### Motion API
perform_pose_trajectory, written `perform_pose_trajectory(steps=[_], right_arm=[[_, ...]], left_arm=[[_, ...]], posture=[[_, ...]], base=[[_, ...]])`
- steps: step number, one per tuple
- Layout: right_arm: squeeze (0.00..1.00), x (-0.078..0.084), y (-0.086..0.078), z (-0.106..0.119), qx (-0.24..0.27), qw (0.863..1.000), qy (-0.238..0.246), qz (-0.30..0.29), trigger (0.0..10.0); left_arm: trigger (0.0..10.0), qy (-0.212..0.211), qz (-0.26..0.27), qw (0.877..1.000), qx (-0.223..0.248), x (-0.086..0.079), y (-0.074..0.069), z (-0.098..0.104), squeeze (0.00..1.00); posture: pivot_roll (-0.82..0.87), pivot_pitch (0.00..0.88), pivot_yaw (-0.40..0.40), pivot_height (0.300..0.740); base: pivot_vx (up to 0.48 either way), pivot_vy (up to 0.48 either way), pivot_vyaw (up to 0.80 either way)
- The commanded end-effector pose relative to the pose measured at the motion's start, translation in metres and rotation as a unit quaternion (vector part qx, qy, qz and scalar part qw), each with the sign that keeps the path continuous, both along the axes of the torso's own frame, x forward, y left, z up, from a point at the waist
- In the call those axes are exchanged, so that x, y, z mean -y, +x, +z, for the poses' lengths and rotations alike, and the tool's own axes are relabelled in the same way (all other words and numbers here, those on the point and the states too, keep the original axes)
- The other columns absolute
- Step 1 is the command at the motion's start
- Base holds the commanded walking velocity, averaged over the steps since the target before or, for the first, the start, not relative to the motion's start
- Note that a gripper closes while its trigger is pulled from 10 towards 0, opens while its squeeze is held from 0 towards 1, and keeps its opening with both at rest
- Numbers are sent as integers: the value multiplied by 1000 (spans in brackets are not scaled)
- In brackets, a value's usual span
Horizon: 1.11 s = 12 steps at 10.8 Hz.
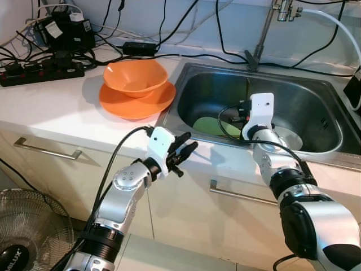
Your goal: Kitchen organization
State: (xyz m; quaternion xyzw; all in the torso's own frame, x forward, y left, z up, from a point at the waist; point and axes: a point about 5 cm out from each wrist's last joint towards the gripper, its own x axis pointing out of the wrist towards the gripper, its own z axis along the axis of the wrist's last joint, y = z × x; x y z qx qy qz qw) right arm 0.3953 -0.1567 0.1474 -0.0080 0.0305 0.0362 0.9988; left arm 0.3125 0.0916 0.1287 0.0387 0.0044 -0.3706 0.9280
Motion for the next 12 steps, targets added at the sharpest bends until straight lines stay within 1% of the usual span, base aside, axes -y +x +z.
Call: perform_pose_trajectory(steps=[1, 2, 3, 4, 5, 6, 7, 8, 9, 11, 12], right_arm=[[0, 1, 3, 7, 2, 1000, 9, -4, 10000], [216, 0, 3, 5, 0, 1000, 9, -2, 10000], [859, -1, 2, 4, -2, 1000, 9, -2, 10000], [945, -1, 2, 3, -3, 1000, 9, -2, 10000], [890, 0, 1, 1, -5, 1000, 7, -4, 10000], [243, 0, 1, 0, -6, 1000, 5, -4, 10000], [0, 0, 1, -1, -7, 1000, 3, -4, 10000], [0, 1, 0, -1, -7, 1000, 1, -6, 10000], [0, 2, 1, 2, 3, 1000, -6, -4, 10000], [0, -1, 1, 17, 65, 997, -37, 14, 10000], [0, -7, -2, 24, 108, 992, -56, 41, 10000]], left_arm=[[10000, 15, -11, 1000, -15, 1, -4, -7, 0], [10000, 19, -12, 1000, -17, -1, -4, -7, 0], [10000, 21, -13, 1000, -17, 0, -4, -7, 0], [10000, 22, -13, 1000, -17, 0, -3, -7, 0], [10000, 24, -14, 999, -16, 0, -3, -6, 0], [10000, 26, -14, 999, -17, -1, -2, -6, 0], [10000, 26, -15, 999, -17, -1, -2, -6, 0], [10000, 26, -14, 999, -17, 0, -2, -6, 0], [10000, 26, -12, 999, -17, -1, -2, -6, 0], [10000, 24, -2, 1000, -8, -2, -1, -5, 0], [10000, 23, 10, 1000, 4, -2, 1, -2, 0]], posture=[[208, 5, -34, 740], [206, 2, -28, 740], [207, 1, -27, 740], [207, 0, -26, 740], [207, 0, -24, 740], [207, 1, -23, 740], [206, 2, -23, 740], [207, 5, -23, 740], [204, 8, -23, 740], [193, 14, -22, 740], [187, 21, -24, 740]], base=[[0, 0, 0], [0, 0, 0], [0, 0, 0], [0, 0, 0], [0, 0, 0], [0, 0, 0], [0, 0, 0], [0, 0, 0], [0, 0, 0], [0, 0, 0], [0, 0, 0]])
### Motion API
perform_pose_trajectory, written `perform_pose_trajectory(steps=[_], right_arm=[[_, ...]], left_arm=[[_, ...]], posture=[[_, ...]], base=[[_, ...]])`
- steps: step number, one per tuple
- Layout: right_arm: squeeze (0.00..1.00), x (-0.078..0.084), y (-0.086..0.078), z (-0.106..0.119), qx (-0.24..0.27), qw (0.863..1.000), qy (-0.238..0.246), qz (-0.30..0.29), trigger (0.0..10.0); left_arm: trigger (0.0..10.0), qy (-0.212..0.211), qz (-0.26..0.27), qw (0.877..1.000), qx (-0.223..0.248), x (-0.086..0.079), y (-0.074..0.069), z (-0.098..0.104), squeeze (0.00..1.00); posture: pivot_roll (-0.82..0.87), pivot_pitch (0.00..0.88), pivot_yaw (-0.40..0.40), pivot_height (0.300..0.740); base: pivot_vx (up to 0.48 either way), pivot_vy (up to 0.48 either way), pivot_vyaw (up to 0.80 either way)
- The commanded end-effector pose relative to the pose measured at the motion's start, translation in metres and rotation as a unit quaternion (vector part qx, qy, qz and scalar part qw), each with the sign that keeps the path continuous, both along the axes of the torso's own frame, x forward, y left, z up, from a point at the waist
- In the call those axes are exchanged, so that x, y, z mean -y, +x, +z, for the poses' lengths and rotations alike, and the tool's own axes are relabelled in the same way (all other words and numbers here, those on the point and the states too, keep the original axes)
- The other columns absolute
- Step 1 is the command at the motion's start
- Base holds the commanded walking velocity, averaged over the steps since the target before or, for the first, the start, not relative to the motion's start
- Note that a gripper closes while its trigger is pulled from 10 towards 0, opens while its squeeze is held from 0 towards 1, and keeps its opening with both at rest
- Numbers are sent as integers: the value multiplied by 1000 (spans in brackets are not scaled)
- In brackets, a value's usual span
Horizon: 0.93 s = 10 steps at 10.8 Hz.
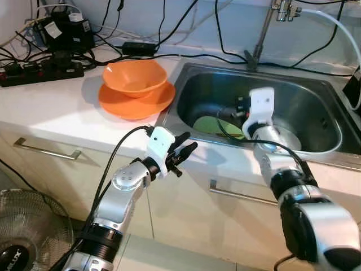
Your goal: Kitchen organization
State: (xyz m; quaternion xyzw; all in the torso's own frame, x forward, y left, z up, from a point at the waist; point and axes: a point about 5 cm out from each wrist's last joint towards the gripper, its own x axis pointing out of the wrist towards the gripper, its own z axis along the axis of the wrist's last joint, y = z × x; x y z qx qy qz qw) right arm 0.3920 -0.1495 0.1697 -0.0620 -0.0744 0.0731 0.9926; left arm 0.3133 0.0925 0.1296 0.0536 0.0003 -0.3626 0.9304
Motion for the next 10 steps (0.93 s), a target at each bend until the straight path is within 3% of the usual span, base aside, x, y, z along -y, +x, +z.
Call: perform_pose_trajectory(steps=[1, 3, 6, 8, 10], right_arm=[[0, -4, -5, 8, 38, 999, -18, 30, 10000], [0, -6, -22, 5, 73, 994, -45, 71, 10000], [0, -2, -52, -22, 67, 987, -80, 125, 10000], [0, -8, -64, -29, 62, 986, -68, 137, 10000], [0, -14, -64, -34, 52, 988, -55, 133, 10000]], left_arm=[[10000, 4, 13, 1000, 1, -1, 2, -1, 0], [10000, 2, 16, 1000, -2, -1, 0, -3, 0], [10000, 5, 21, 1000, -4, -6, -5, -6, 0], [10000, 5, 25, 1000, -3, -8, -8, -7, 0], [10000, 6, 36, 999, 5, -11, -8, -6, 0]], posture=[[177, 27, -26, 740], [174, 32, -25, 740], [161, 37, -14, 740], [161, 27, -9, 740], [171, 14, -5, 740]], base=[[0, 0, 0], [0, 0, 0], [0, 0, 0], [0, 0, 0], [0, 0, 0]])
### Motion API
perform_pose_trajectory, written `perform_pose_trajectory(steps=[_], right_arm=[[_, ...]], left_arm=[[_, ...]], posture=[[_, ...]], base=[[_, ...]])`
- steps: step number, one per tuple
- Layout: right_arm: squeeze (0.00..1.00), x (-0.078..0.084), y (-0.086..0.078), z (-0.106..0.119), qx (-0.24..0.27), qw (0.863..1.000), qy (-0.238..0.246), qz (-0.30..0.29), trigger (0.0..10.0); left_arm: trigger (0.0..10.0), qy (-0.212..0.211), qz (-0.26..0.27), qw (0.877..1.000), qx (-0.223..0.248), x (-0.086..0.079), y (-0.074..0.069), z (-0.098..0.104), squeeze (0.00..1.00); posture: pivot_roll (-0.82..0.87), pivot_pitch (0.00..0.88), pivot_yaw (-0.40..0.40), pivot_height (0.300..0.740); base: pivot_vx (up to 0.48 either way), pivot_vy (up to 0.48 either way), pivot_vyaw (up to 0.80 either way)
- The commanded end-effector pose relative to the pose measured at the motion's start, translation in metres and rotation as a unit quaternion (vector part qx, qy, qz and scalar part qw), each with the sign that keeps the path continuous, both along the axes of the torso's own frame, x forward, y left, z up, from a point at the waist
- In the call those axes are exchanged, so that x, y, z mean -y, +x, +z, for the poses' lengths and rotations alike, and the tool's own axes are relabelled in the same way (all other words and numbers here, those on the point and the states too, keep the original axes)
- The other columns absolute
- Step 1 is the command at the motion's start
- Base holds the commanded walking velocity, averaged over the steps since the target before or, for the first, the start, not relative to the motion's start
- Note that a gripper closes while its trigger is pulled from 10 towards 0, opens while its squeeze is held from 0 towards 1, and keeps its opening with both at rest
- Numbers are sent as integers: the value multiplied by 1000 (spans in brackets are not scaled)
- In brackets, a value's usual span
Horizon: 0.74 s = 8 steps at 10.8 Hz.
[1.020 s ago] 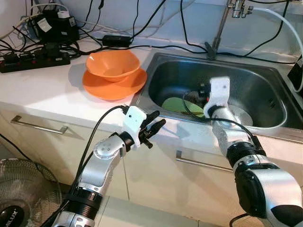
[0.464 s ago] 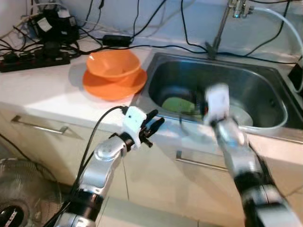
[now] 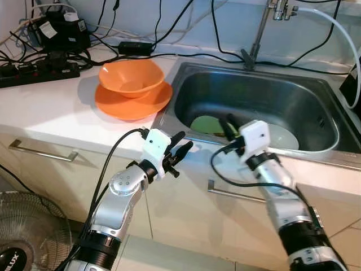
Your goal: Kitchen organization
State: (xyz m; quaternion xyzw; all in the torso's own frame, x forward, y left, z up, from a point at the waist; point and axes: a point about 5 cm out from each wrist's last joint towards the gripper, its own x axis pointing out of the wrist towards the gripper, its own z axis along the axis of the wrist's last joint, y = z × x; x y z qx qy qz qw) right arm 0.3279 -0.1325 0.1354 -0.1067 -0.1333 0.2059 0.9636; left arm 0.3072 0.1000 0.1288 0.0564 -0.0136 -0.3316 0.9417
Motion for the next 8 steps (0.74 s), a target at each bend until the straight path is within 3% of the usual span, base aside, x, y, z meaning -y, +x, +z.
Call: perform_pose_trajectory(steps=[1, 2, 5, 6, 8], right_arm=[[0, -2, 1, -2, -9, 1000, 7, -7, 10000], [0, -8, -3, -7, -23, 999, 23, -5, 10000], [0, -10, -6, -13, -32, 999, 14, -8, 10000], [0, -12, -6, -14, -32, 999, 16, -10, 10000], [0, -13, -5, -13, -32, 999, 17, -13, 10000]], left_arm=[[10000, 9, 32, 999, 16, -9, 3, 3, 0], [10000, 21, 73, 996, 48, -20, 12, 13, 0], [10000, 114, 100, 981, 119, -40, 29, 41, 0], [10000, 160, 110, 971, 142, -50, 38, 53, 1000], [10000, 248, 109, 949, 159, -66, 51, 65, 1000]], posture=[[175, 8, -5, 740], [189, 0, -8, 740], [185, 0, -2, 740], [188, 0, 4, 740], [189, 0, 7, 740]], base=[[0, 0, 0], [0, 0, 0], [0, 0, 0], [0, 0, 0], [0, 0, 0]])
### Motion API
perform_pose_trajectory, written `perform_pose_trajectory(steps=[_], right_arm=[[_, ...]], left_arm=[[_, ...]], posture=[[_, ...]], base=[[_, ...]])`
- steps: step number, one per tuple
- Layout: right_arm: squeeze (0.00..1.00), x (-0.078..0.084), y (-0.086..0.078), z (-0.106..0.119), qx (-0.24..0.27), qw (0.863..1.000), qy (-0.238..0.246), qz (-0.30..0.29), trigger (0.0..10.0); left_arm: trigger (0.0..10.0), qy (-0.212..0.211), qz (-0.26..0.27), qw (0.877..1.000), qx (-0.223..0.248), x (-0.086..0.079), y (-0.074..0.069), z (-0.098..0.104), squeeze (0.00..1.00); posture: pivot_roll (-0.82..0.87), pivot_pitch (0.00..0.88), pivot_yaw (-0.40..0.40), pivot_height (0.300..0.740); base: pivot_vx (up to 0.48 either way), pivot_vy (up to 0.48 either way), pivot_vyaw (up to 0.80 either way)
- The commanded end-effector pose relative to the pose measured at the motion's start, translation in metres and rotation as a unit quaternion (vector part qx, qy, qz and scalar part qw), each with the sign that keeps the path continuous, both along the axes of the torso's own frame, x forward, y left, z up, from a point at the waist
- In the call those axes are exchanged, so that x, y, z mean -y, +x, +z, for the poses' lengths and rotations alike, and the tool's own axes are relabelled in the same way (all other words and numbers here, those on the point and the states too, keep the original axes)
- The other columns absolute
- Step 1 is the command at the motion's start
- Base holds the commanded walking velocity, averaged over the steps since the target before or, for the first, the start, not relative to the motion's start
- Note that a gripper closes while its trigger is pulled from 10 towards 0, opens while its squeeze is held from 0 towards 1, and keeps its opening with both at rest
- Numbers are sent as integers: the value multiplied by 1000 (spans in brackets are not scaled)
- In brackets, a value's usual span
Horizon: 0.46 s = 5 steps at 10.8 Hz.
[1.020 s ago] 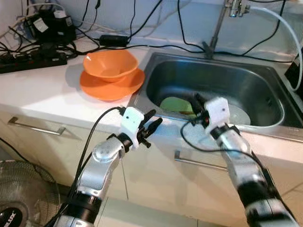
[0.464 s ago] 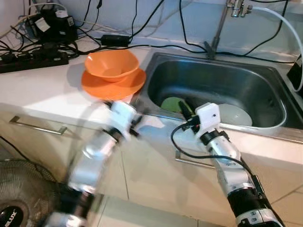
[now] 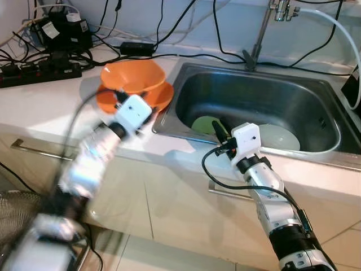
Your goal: Kitchen organization
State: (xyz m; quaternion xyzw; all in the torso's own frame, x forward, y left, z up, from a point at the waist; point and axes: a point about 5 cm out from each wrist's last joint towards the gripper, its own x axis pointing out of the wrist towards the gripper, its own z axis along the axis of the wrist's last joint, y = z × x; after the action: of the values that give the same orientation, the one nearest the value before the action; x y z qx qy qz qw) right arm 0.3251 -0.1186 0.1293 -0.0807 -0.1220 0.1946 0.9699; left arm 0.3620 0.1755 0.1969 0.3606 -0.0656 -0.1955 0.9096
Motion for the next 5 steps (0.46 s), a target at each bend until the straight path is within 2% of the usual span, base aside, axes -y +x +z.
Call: perform_pose_trajectory(steps=[1, 3, 4, 5], right_arm=[[0, 1, -2, -7, -17, 1000, -7, -6, 10000], [0, 2, -2, -7, -18, 1000, -8, -11, 10000], [0, 2, -1, -7, -18, 1000, -6, -14, 10000], [0, 2, -2, -6, -17, 1000, -6, -15, 10000]], left_arm=[[10000, 46, -4, 999, 2, -4, 5, 5, 1000], [10000, 94, 10, 995, 10, -16, 12, 14, 1000], [10000, 164, 30, 986, 6, -26, 20, 22, 655], [10000, 172, 34, 985, 1, -30, 23, 24, 0]], posture=[[186, 0, 12, 740], [188, 0, 15, 740], [189, 0, 18, 740], [188, 0, 20, 740]], base=[[0, 0, 0], [0, 0, 0], [0, 0, 0], [0, 0, 0]])
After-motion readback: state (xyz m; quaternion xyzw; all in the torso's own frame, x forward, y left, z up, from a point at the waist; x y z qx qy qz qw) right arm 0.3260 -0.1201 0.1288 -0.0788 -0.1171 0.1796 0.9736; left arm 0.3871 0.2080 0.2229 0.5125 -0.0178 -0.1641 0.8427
